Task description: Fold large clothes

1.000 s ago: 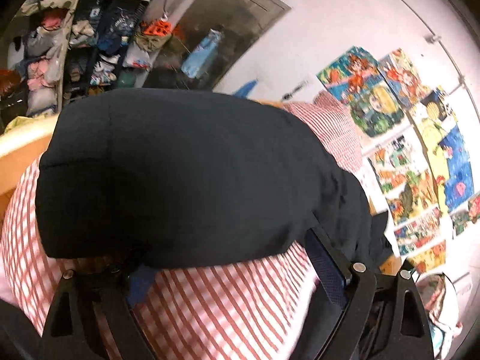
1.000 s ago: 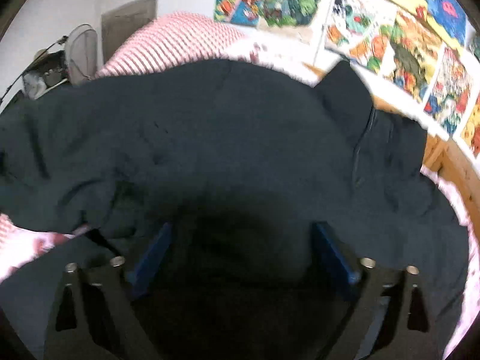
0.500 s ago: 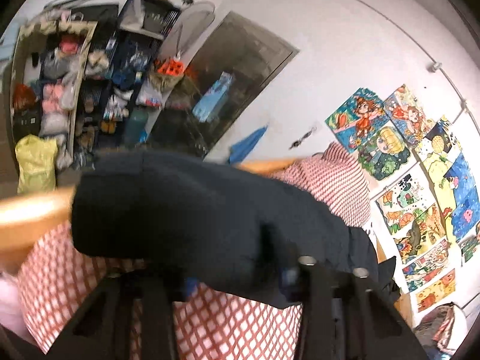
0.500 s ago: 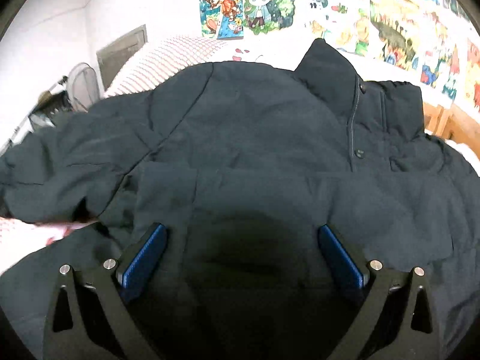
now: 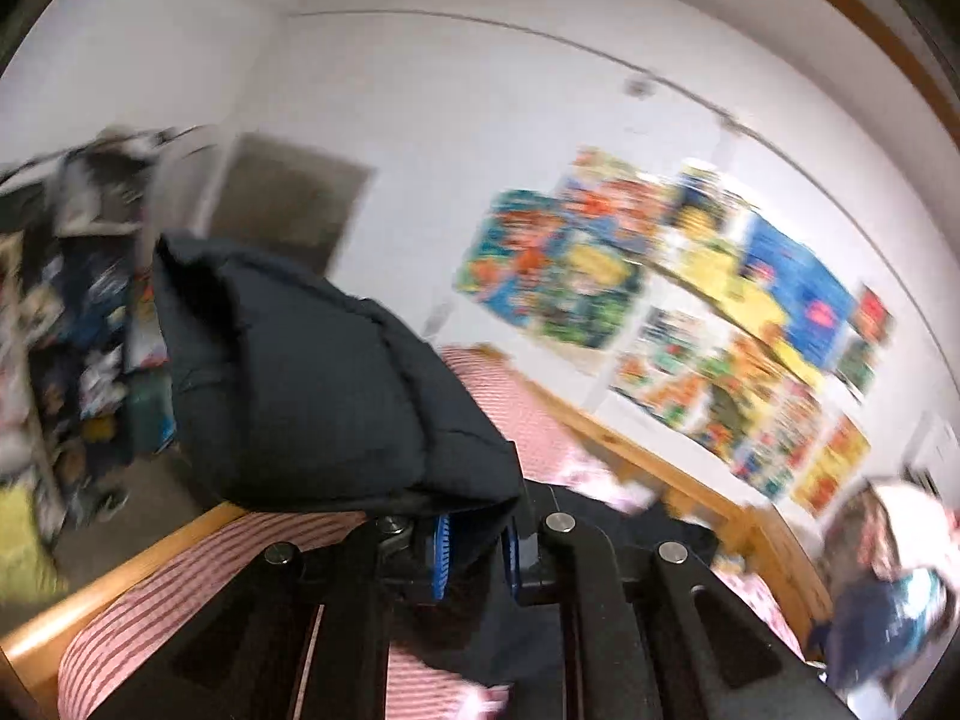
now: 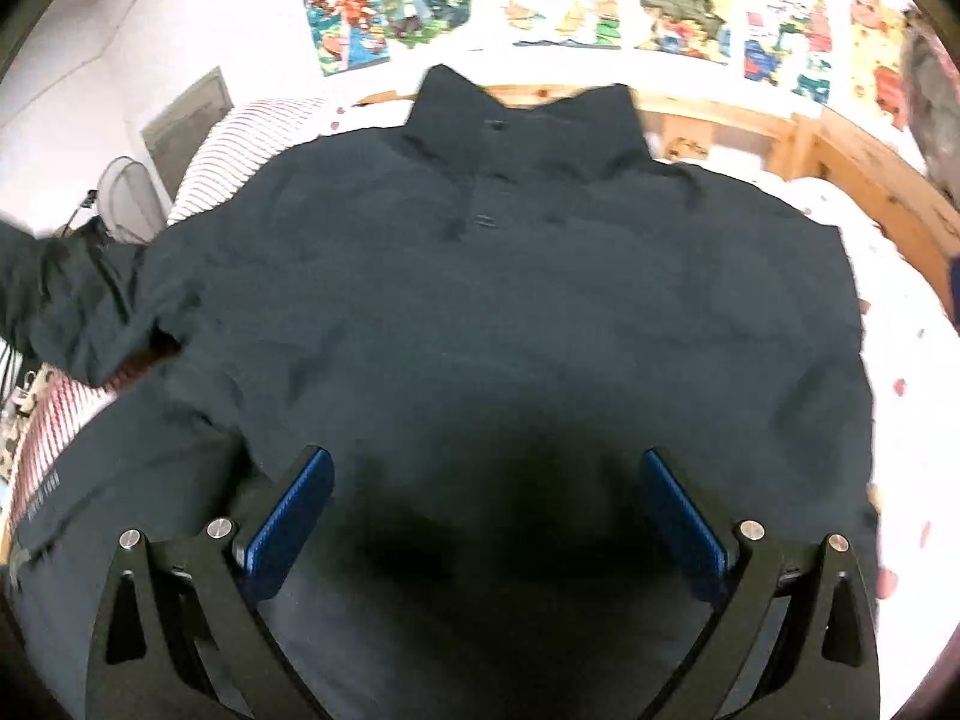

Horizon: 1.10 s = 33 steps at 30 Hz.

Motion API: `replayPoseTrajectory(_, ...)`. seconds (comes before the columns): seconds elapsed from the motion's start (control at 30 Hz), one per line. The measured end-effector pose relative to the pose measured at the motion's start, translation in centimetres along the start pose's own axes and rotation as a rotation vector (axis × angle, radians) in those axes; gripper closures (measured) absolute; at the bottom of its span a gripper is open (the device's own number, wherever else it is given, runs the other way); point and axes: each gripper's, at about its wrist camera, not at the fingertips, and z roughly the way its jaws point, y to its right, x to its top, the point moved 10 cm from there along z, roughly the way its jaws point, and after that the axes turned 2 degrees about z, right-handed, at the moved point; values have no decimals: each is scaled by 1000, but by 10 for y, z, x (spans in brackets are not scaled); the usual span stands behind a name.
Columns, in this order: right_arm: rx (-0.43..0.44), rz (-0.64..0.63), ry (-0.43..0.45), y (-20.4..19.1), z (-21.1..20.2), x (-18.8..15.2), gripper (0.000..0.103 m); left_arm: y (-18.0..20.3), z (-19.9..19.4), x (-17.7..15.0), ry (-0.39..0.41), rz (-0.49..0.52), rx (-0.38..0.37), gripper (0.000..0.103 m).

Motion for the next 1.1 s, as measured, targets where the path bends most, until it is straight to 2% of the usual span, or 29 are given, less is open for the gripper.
replayPoseTrajectory(0.1,-46,-6,-1,31,-11,-6,3,62,-1,3,-9,103,-101,90)
replayPoseTrajectory(0.23,-85,29,31,71,-27,-8,3,150,1,-17,-61,245,-242,90)
replayPoseTrajectory(0.33,-108,71,64,92,-35,-8,3,206,9,-48,-148,377,-312,90)
replayPoseTrajectory(0.43,-117,99,100,107,-38,-7,3,246,15,-84,-209,481,-365,90)
replayPoseTrajectory(0.53,-107,133,112,118,-38,-8,3,276,25,-129,-289,535,-420,90)
replayPoseTrajectory(0.7,-96,170,98,139,-37,-16,3,295,48,-198,-483,500,-499,90)
replayPoseTrajectory(0.73,-89,186,98,144,-38,-17,3,298,59,-219,-537,491,-501,90)
replayPoseTrajectory(0.9,-60,263,127,164,-44,-18,3,294,82,-283,-680,490,-480,90)
replayPoseTrajectory(0.97,-26,294,141,167,-43,-18,3,292,91,-299,-723,481,-470,90)
replayPoseTrajectory(1.1,115,377,154,162,-35,-16,3,281,97,-328,-811,438,-450,90)
